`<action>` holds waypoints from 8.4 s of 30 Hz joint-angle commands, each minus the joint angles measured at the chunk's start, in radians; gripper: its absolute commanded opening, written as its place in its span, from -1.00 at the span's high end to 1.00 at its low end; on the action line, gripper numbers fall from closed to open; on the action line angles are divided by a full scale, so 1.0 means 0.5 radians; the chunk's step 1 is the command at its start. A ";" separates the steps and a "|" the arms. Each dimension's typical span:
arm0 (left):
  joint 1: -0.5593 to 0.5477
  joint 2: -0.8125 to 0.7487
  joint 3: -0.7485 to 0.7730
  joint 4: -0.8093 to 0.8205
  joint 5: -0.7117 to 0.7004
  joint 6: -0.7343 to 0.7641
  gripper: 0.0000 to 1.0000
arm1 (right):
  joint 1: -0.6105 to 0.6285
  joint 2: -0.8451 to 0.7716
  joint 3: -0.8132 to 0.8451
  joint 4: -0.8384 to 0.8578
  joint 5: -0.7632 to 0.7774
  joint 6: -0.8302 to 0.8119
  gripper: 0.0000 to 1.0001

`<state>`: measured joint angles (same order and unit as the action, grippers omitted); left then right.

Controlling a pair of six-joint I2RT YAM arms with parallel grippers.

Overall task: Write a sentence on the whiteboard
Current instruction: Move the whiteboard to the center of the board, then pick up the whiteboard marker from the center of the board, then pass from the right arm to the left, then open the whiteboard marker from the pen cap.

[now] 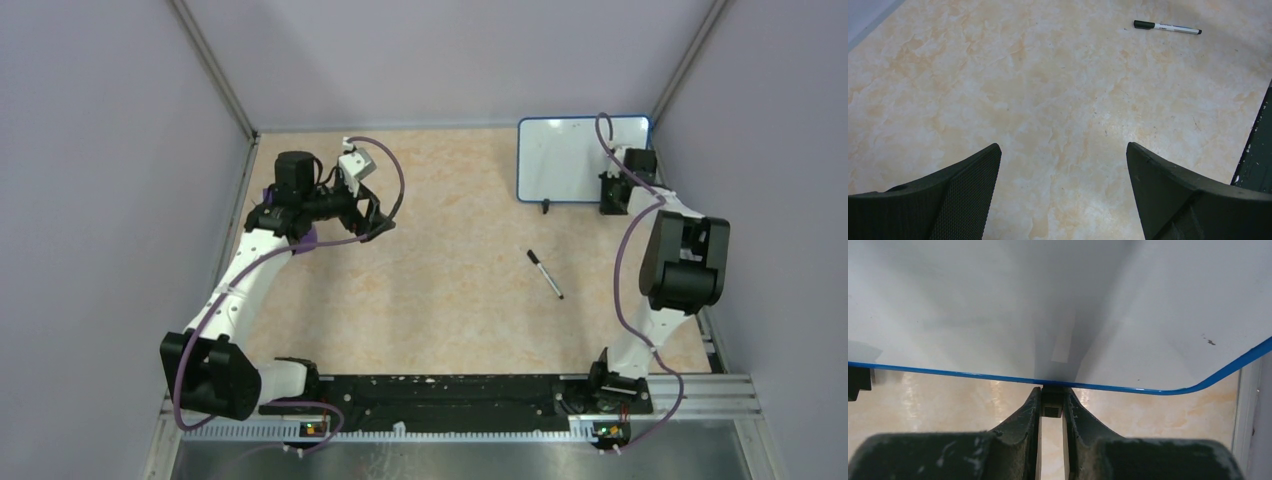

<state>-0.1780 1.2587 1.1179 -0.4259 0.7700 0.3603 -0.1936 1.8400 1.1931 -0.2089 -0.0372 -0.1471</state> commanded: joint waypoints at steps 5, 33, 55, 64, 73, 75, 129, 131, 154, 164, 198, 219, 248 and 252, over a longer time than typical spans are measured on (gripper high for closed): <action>-0.006 -0.051 0.030 0.045 0.052 -0.092 -0.98 | 0.264 0.020 0.138 0.007 -0.180 -0.005 1.00; -0.006 -0.004 0.242 0.018 0.027 -0.429 -0.97 | 1.095 -0.180 -0.082 -0.053 -0.378 0.255 1.00; -0.006 -0.010 0.230 0.070 0.050 -0.485 -0.97 | 1.250 -0.664 -0.727 -0.152 -0.383 0.216 1.00; -0.008 -0.022 0.216 0.082 0.045 -0.500 -0.97 | 1.448 -0.827 -0.874 -0.121 -0.336 0.186 1.00; -0.009 -0.023 0.205 0.091 0.039 -0.504 -0.98 | 1.488 -0.896 -0.939 -0.138 -0.437 0.195 0.76; -0.009 -0.027 0.206 0.091 0.037 -0.503 -0.98 | 1.499 -0.929 -0.956 -0.146 -0.470 0.172 0.57; -0.009 0.071 0.205 0.155 0.020 -0.576 -0.98 | 0.886 -0.727 -0.785 -0.547 -0.031 -0.382 0.44; -0.009 0.065 0.198 0.155 0.019 -0.569 -0.97 | 0.887 -0.717 -0.788 -0.545 -0.017 -0.383 0.46; -0.007 0.163 0.715 -0.183 -0.174 -0.708 -0.97 | 0.707 -1.019 0.075 -1.232 -0.596 -0.624 1.00; -0.093 0.236 0.924 -0.543 0.597 -0.088 -0.97 | 0.799 -0.888 0.738 -1.973 -1.467 -0.882 1.00; -1.335 0.107 0.774 -1.082 -0.171 1.199 0.07 | 1.587 -0.801 0.644 -2.323 -1.928 -1.040 1.00; -0.746 0.014 0.644 -0.425 0.388 -0.009 1.00 | 1.029 -1.122 0.644 -1.024 -1.956 0.055 -0.37; -0.472 0.046 0.473 0.511 0.790 -1.155 1.00 | 1.178 -1.189 0.167 0.322 -2.213 1.283 0.00; -0.475 0.066 0.488 0.507 0.765 -1.144 1.00 | 1.197 -1.175 0.181 0.309 -2.191 1.281 0.10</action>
<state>-0.4183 1.2915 1.3495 -0.2234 1.1706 -0.1967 0.3870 1.2434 1.2324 -0.0597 -1.1522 0.4988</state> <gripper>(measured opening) 0.172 0.461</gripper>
